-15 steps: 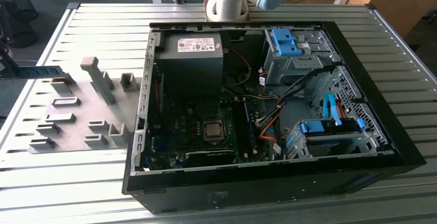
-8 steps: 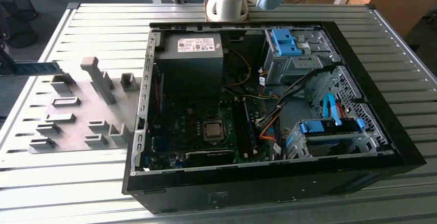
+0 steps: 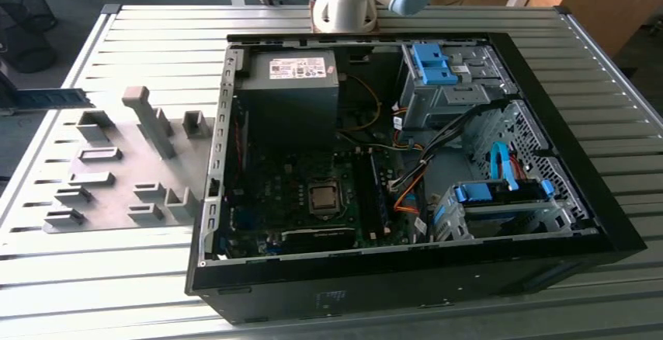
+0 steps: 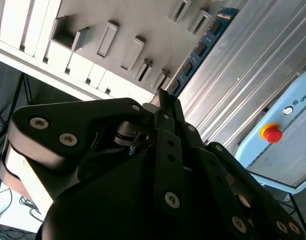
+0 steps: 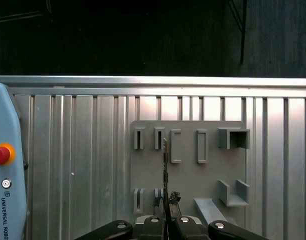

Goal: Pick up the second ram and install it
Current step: 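Pick up the second ram and move it above second insertion slot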

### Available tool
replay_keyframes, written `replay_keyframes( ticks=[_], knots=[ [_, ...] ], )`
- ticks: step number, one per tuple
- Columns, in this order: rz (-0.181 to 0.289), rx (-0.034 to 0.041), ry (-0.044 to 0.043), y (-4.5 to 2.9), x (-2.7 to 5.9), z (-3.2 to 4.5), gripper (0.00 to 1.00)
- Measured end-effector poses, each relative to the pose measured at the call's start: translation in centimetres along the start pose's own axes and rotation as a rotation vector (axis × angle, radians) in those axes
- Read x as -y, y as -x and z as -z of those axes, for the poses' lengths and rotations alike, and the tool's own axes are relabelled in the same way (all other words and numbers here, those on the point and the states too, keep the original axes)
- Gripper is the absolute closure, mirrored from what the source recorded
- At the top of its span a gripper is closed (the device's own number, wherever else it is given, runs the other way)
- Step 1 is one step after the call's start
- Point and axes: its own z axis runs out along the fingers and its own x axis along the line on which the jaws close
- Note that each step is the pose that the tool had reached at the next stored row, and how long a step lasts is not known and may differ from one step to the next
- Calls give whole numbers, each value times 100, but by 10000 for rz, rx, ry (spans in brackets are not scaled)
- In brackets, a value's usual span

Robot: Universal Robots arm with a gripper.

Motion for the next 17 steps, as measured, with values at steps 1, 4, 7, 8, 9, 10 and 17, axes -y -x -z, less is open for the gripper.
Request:
replay_keyframes(
  ticks=[1,4,7,8,9,10,17],
  knots=[
    [0,0,0,0,0,11,86],
    [0,0,1,0,0,45,86],
    [0,0,0,0,-1,76,86],
    [0,0,0,0,-1,87,86],
    [0,0,0,0,-1,98,86],
    [0,1,-1,0,-1,109,86],
    [0,0,0,-1,-2,184,86]
  ],
)
